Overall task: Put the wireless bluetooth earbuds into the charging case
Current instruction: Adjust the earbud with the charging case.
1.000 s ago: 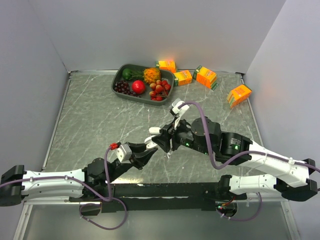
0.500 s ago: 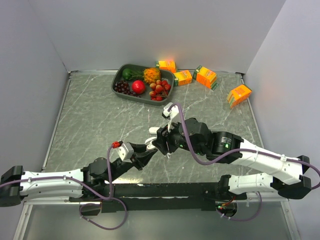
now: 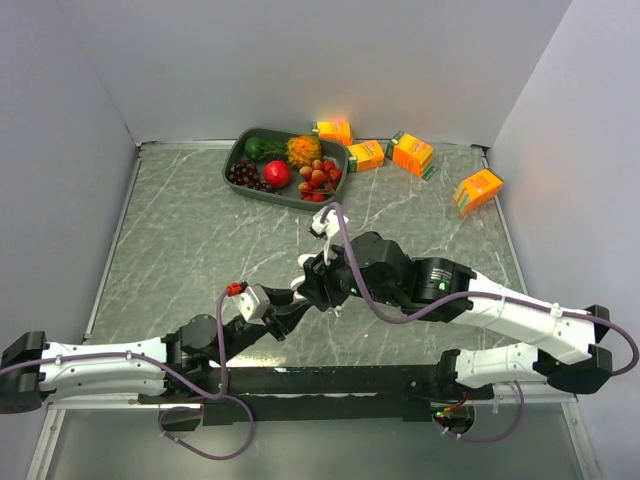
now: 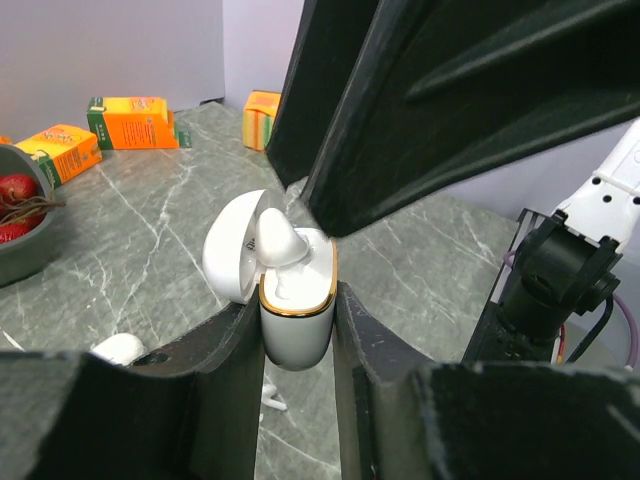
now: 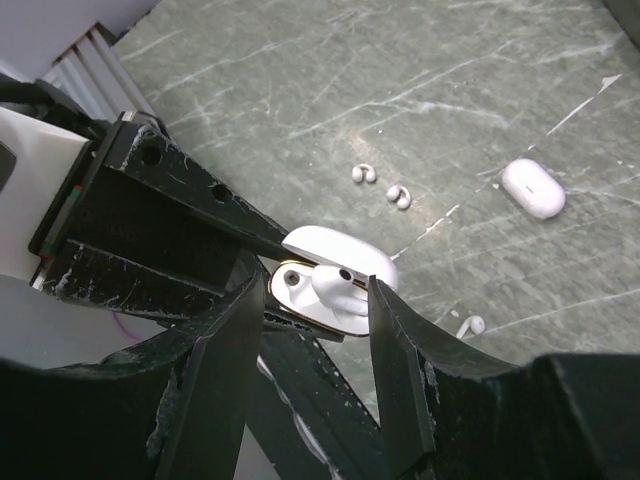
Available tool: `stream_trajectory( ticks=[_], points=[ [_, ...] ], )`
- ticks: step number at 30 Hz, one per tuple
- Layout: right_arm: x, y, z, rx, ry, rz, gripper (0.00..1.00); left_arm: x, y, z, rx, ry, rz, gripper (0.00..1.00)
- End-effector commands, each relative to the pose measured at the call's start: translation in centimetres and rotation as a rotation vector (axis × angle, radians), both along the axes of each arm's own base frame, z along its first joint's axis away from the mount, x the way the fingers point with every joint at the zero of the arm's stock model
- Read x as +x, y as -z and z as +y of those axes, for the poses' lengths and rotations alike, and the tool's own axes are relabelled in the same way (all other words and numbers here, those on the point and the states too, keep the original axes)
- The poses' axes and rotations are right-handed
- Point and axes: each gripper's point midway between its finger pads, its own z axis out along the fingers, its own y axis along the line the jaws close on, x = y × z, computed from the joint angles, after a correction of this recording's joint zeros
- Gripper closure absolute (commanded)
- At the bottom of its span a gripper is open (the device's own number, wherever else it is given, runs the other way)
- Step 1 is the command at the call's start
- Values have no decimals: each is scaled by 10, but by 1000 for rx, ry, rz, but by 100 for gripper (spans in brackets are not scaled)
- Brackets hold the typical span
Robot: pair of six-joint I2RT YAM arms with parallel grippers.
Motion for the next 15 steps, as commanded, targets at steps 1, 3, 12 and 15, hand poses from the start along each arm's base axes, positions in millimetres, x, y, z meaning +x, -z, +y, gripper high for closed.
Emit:
stream_trajectory(
  ticks=[1, 3, 12, 15],
  points=[
    [-6, -9, 5, -4, -39, 1, 47, 0, -29, 1, -80, -5, 3, 99],
    [-5, -7, 6, -10, -36, 6, 47, 0, -30, 2, -87, -6, 5, 99],
    [-3, 1, 7, -40, -25, 15, 48, 0, -31, 2, -84, -4, -2, 99],
    [-2, 2, 7, -41, -22, 10, 50, -1, -31, 3, -84, -3, -1, 99]
  ],
)
